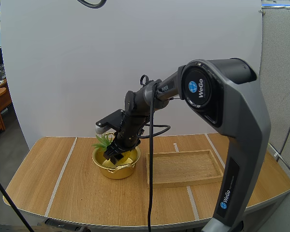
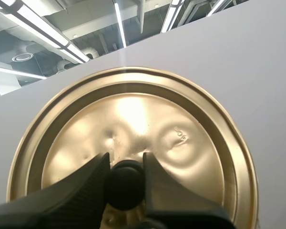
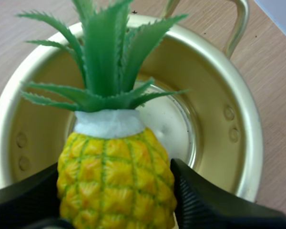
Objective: Open the pot, put the pineapple inside, and close it
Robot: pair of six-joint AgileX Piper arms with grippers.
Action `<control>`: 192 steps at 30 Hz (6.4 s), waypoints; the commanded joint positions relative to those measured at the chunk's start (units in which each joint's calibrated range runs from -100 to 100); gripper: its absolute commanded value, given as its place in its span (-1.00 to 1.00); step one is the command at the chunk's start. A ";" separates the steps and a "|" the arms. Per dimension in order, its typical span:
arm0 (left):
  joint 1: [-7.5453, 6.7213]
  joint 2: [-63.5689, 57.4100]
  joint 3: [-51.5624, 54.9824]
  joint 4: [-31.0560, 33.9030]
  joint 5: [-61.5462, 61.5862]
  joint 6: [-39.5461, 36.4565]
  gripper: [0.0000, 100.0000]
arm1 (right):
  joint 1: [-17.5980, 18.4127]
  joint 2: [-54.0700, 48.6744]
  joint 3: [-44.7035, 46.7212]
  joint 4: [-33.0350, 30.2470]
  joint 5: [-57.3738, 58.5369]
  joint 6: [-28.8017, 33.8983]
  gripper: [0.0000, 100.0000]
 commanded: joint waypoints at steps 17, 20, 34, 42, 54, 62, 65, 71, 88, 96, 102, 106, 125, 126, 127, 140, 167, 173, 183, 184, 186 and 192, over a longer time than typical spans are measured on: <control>0.02 -0.38 -0.43 0.52 -2.19 -0.55 -1.00 | 0.10 3.92 -0.42 -1.64 2.27 1.02 -1.00; 0.02 -0.38 -0.43 0.52 -2.19 -0.55 -1.00 | 0.10 3.92 -0.42 -1.98 3.09 1.02 -1.00; 0.02 -0.38 -0.43 0.52 -2.19 -0.55 -1.00 | 0.10 -0.83 -0.42 -3.66 0.42 4.42 1.00; 0.02 -0.38 -0.43 0.52 -2.19 -0.55 -1.00 | 0.10 -13.06 -0.42 -3.66 4.87 4.42 1.00; 0.02 -0.38 -0.43 0.52 -2.19 -0.55 -1.00 | 0.10 -34.42 -0.42 -2.85 15.40 4.42 1.00; 0.02 -0.38 -0.43 0.52 -2.19 -0.55 -1.00 | 0.10 -47.09 2.77 -2.81 19.19 5.90 1.00; 0.02 -0.38 -0.43 0.52 -2.19 -0.55 -1.00 | 0.10 -52.22 6.09 -2.81 19.35 6.48 1.00; 0.02 -0.38 -0.43 0.52 -2.19 -0.55 -1.00 | 0.10 -61.37 12.94 -4.06 20.30 8.00 1.00; 0.02 -0.38 -0.43 0.52 -2.19 -0.55 -1.00 | 0.10 -81.23 31.34 -6.50 24.95 9.97 -1.00; 0.02 -0.38 -0.43 0.52 -2.19 -0.55 -1.00 | 0.10 -84.10 34.25 -6.38 24.47 9.97 -1.00; 0.02 -0.38 -0.43 0.52 -2.19 -0.55 -1.00 | 0.10 -84.22 35.36 -6.68 22.51 10.91 -1.00; 0.02 -0.38 -0.43 0.52 -2.19 -0.55 -1.00 | 0.10 -84.21 35.36 -8.42 19.85 12.48 -1.00; 0.02 -1.57 -0.43 0.52 28.00 0.54 -1.00 | 0.10 -84.21 35.36 -11.60 19.84 14.44 -1.00; 0.02 -1.45 -0.43 0.52 30.57 1.17 -1.00 | 0.10 -84.21 35.36 -11.60 19.84 14.44 -1.00; 0.02 -0.88 -0.43 0.52 30.66 1.89 -1.00 | 0.10 -84.21 35.36 -11.60 19.84 14.44 -1.00; 0.02 2.62 16.09 -4.13 30.66 6.10 -1.00 | 0.10 -84.21 35.36 -11.84 19.84 14.61 -1.00; 0.02 21.03 55.06 -20.11 8.59 21.25 -1.00 | 0.10 -84.21 35.36 -11.84 19.84 14.81 -1.00; 0.02 28.34 55.22 -20.17 3.82 22.91 -1.00 | 0.10 -84.21 35.36 -11.84 19.84 14.81 -1.00; 0.02 37.57 55.22 -20.17 -1.77 24.09 -1.00 | 0.10 -84.21 35.36 -11.84 19.84 14.81 -1.00; 0.02 38.04 55.22 -20.17 -2.15 24.09 -1.00 | 0.10 -84.21 35.36 -11.84 19.84 14.81 -1.00; 0.02 39.11 55.22 -20.17 -2.51 24.09 -1.00 | 0.10 -84.21 35.36 -11.84 19.84 14.81 -1.00; 0.02 40.88 55.22 -20.06 -3.24 24.17 -1.00 | 0.10 -84.21 35.36 -11.84 19.84 14.81 -1.00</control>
